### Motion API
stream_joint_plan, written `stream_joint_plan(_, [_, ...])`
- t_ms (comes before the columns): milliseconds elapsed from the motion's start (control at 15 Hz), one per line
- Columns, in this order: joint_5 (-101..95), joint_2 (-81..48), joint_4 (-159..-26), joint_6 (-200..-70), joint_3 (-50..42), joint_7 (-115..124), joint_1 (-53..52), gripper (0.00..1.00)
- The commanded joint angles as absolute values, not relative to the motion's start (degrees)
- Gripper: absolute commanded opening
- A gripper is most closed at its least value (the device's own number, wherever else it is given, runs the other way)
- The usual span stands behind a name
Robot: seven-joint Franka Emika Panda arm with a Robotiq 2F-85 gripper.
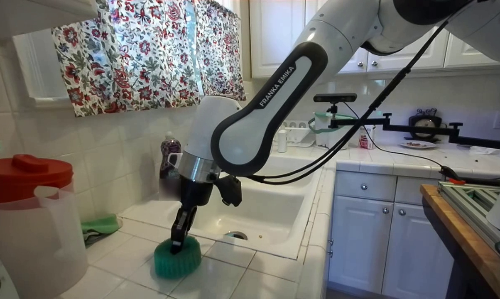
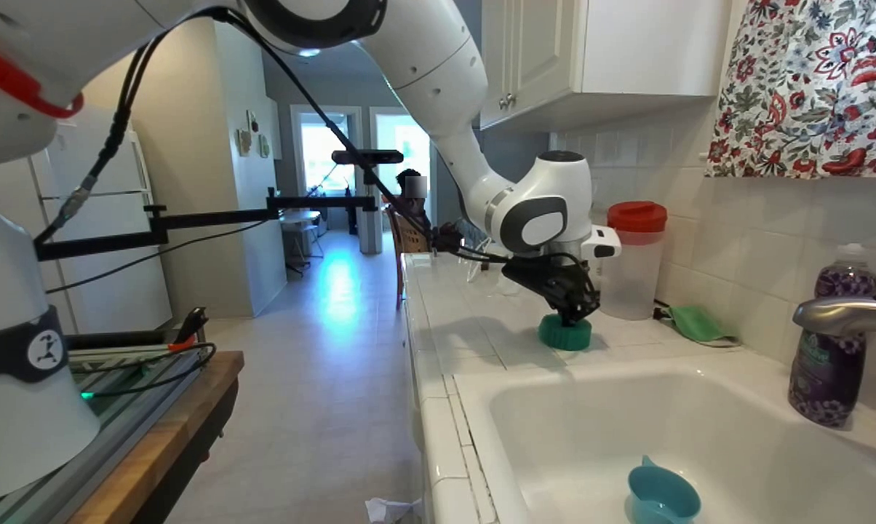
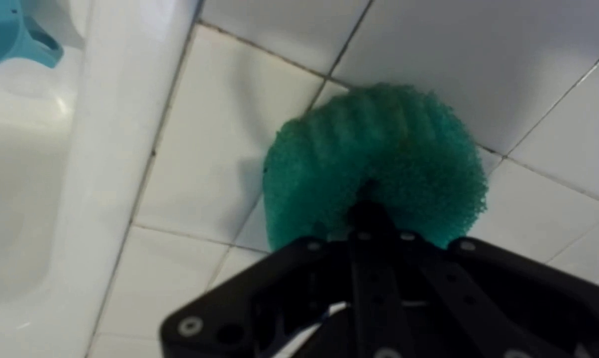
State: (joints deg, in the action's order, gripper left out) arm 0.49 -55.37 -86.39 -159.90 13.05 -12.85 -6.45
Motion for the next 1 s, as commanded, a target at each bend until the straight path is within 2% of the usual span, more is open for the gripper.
stream_joint_plan(0, [-2.01, -57.55, -84.38, -154.4, 15.22, -18.22, -5.79, 0.0])
stream_joint_plan(733, [-6.34, -68.53, -57.29, -123.39, 16.96, -36.17, -13.57, 0.0])
stream_joint_plan(933, [-6.34, -69.58, -53.86, -119.76, 14.71, -36.27, -14.81, 0.0])
